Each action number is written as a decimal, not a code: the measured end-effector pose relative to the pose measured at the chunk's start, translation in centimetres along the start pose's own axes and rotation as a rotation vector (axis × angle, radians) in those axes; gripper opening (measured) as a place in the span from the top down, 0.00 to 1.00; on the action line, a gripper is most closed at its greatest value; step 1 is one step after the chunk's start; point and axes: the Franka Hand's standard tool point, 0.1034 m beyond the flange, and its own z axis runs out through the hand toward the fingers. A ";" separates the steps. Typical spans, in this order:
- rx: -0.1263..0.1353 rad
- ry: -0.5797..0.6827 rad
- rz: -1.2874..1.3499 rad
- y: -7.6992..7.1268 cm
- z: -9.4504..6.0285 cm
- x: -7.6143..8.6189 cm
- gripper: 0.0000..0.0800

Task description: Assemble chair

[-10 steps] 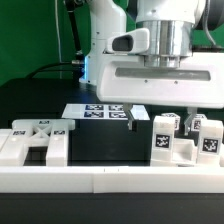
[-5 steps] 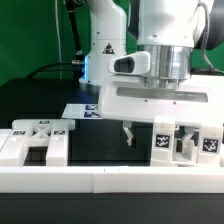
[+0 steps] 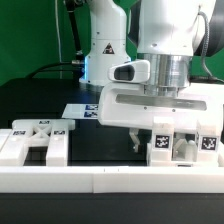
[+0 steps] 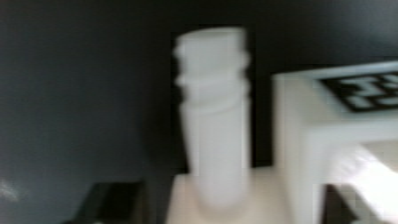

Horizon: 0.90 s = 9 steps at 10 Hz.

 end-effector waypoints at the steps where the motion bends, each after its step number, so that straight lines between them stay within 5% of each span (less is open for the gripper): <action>1: 0.001 0.004 0.000 0.0 -0.1 0.1 0.59; 6: 0.002 -0.001 -0.009 0.3 -0.6 0.4 0.59; 9: 0.016 -0.030 -0.023 1.3 -4.1 1.1 0.59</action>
Offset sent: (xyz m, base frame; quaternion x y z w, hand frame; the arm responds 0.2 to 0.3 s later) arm 0.0000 0.0000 0.0000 0.0000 0.0000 0.0000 1.0000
